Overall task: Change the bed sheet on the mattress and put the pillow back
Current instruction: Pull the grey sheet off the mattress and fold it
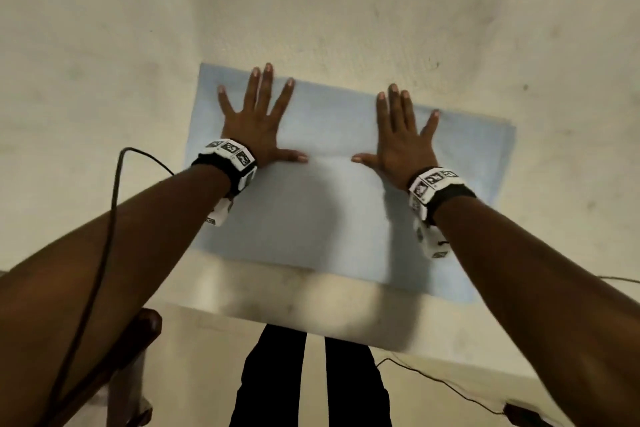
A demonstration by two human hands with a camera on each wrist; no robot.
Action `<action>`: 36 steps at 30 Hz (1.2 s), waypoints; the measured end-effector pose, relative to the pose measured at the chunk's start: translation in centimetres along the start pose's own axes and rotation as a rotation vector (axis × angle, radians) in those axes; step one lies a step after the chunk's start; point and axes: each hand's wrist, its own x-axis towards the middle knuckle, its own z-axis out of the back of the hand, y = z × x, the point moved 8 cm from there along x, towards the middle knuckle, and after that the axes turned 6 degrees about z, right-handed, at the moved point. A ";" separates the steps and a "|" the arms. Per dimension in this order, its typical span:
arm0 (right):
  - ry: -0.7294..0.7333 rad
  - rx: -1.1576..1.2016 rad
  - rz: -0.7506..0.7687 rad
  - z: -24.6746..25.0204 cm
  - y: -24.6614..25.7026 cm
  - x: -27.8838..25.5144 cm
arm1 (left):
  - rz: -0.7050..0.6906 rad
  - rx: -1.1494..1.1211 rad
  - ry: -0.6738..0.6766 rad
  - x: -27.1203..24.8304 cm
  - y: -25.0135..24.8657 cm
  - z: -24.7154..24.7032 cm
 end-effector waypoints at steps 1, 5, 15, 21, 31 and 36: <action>-0.007 -0.013 -0.009 0.0 -1.7 -1.0 | 0.038 -0.015 -0.003 -0.1 1.5 -0.1; -0.043 -0.056 -0.136 0.1 -8.0 -5.0 | 0.127 -0.106 -0.006 -0.8 5.4 -0.6; -0.185 0.010 -0.299 -1.5 -9.3 -9.2 | 0.282 -0.195 0.002 -1.5 7.2 -0.3; -0.244 0.061 -0.364 -4.6 -6.6 -14.4 | 0.319 -0.223 -0.037 -2.2 7.8 -0.8; -0.198 0.087 -0.455 -9.2 -4.3 -22.1 | 0.408 -0.168 -0.088 -13.7 5.7 -7.1; -0.200 0.154 -0.566 -9.8 -4.2 -23.3 | 0.654 -0.421 -0.098 -18.0 6.8 -9.2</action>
